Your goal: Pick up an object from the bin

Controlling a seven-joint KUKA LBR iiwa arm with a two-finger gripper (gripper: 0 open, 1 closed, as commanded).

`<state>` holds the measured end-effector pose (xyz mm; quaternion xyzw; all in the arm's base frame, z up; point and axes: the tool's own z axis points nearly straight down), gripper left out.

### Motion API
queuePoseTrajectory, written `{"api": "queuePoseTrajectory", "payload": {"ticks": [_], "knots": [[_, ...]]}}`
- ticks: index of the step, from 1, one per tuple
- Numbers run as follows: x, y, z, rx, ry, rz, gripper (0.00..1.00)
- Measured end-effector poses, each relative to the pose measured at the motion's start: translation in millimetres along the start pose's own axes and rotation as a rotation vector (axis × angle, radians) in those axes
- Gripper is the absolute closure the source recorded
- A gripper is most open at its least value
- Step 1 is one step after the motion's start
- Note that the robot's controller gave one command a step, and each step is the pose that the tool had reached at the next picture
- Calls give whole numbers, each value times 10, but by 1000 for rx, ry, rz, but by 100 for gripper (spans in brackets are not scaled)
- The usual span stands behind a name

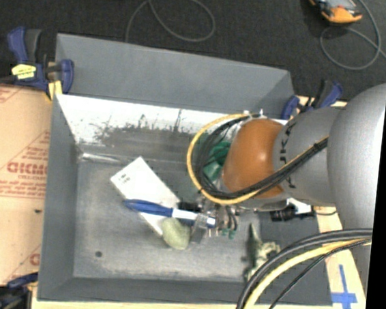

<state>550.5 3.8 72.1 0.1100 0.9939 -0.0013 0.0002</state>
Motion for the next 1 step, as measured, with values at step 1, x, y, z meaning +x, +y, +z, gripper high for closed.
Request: {"api": "queuePoseTrajectory", "payload": {"ticks": [1], "knots": [[-1,-3,-81,0,0,0,100]]}}
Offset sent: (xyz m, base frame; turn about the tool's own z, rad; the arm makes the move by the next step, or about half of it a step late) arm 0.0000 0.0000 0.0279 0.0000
